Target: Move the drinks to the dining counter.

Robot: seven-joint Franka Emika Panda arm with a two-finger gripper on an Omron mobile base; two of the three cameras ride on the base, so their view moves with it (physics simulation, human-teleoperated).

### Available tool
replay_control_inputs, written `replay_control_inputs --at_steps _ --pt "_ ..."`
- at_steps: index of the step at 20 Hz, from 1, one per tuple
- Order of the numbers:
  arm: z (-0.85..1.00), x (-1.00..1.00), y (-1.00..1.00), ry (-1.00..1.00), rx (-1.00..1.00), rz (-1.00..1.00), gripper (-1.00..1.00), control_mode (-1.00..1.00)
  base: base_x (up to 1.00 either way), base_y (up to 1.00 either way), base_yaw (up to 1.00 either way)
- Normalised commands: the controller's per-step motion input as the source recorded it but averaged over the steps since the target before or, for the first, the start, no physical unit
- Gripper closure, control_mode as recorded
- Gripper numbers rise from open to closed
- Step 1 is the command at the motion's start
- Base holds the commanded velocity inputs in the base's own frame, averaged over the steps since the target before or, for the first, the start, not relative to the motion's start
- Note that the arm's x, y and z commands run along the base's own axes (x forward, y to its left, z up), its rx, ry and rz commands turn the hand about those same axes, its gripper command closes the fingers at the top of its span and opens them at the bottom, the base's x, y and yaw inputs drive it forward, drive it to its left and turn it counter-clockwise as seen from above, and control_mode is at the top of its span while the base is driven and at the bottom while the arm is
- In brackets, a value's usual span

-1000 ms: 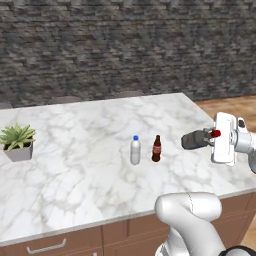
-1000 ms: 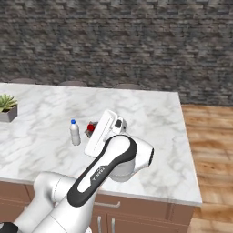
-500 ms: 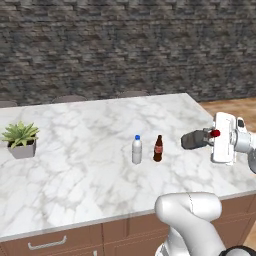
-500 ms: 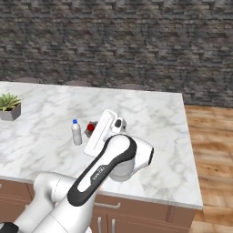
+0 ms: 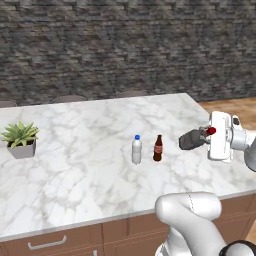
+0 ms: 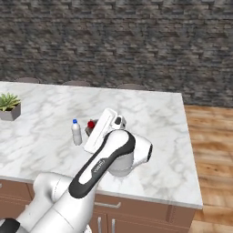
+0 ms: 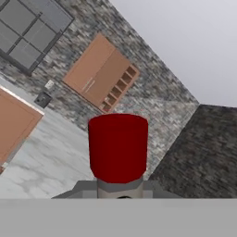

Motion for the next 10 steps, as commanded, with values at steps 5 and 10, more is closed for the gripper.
replay_control_inputs --at_steps 5,10 --pt "-0.05 0.34 -0.05 0.26 0.00 0.00 1.00 -1.00 0.00 0.00 0.00" --pt "-0.27 0.19 -0.13 0.21 -0.05 0.00 1.00 -1.00 0.00 0.00 0.00"
